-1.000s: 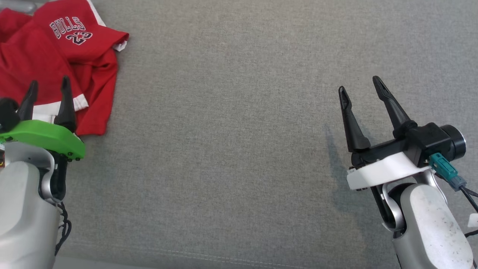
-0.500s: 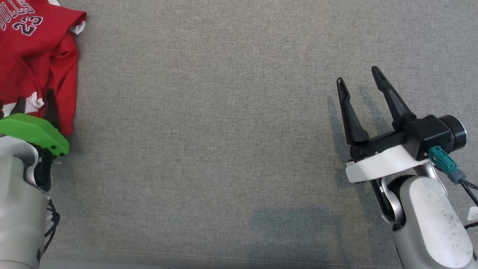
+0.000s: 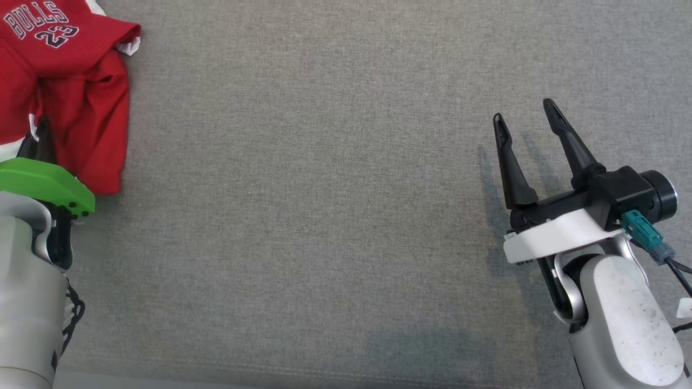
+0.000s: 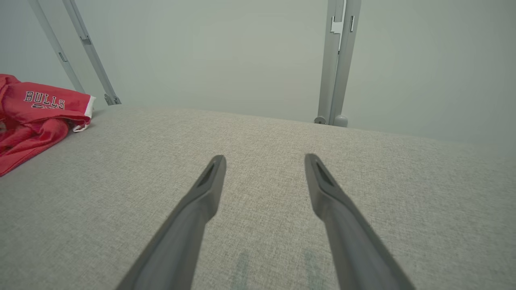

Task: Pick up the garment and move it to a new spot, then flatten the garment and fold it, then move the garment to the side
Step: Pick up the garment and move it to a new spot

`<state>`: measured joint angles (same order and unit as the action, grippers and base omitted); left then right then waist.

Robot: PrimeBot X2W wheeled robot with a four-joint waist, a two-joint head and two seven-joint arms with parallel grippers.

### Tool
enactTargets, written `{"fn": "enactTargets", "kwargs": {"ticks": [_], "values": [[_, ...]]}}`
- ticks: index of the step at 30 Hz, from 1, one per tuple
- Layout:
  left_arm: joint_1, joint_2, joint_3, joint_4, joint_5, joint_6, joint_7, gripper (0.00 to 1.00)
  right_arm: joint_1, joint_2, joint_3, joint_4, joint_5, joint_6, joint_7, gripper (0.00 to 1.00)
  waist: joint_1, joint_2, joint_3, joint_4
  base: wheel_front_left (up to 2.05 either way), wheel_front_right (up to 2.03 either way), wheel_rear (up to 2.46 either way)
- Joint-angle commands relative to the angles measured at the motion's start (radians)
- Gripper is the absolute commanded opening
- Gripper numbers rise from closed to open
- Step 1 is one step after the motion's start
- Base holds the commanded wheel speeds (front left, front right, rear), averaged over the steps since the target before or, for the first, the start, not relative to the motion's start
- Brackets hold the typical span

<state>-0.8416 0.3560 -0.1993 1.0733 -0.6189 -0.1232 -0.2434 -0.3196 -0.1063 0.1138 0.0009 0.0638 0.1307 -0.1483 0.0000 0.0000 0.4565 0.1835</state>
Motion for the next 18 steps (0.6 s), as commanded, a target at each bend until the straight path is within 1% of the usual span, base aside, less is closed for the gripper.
{"fn": "enactTargets", "kwargs": {"ticks": [1,5,8,9,14,18], "values": [[-0.006,0.009,0.001,-0.009,0.006,-0.002,-0.009,0.0,0.004,0.0,-0.003,0.004,0.002,0.0,-0.007,1.0,0.0,0.0,-0.019,0.009,0.0,0.0,0.0],[0.026,0.02,0.012,-0.073,0.021,0.002,-0.021,0.0,0.018,0.008,-0.015,0.017,0.006,0.0,-0.016,1.0,0.0,0.0,-0.063,0.017,0.0,0.0,0.0],[0.061,0.033,0.035,-0.175,0.042,0.025,-0.022,0.0,0.032,0.013,-0.028,0.026,0.009,0.0,-0.028,1.0,0.0,0.0,-0.103,0.021,0.0,0.0,0.0],[0.101,0.036,0.051,-0.265,0.061,0.047,-0.022,0.0,0.038,0.016,-0.04,0.031,0.01,0.0,-0.035,1.0,0.0,0.0,-0.132,0.022,0.0,0.0,0.0],[0.231,0.044,0.073,-0.522,0.109,0.112,-0.022,0.0,0.067,0.028,-0.07,0.041,0.016,0.0,-0.052,1.0,0.0,0.0,-0.212,0.017,0.0,0.0,0.0],[0.359,0.053,0.072,-0.75,0.142,0.184,-0.003,0.0,0.093,0.037,-0.09,0.046,0.019,0.0,-0.063,1.0,0.0,0.0,-0.27,0.006,0.0,0.0,0.0]]}}
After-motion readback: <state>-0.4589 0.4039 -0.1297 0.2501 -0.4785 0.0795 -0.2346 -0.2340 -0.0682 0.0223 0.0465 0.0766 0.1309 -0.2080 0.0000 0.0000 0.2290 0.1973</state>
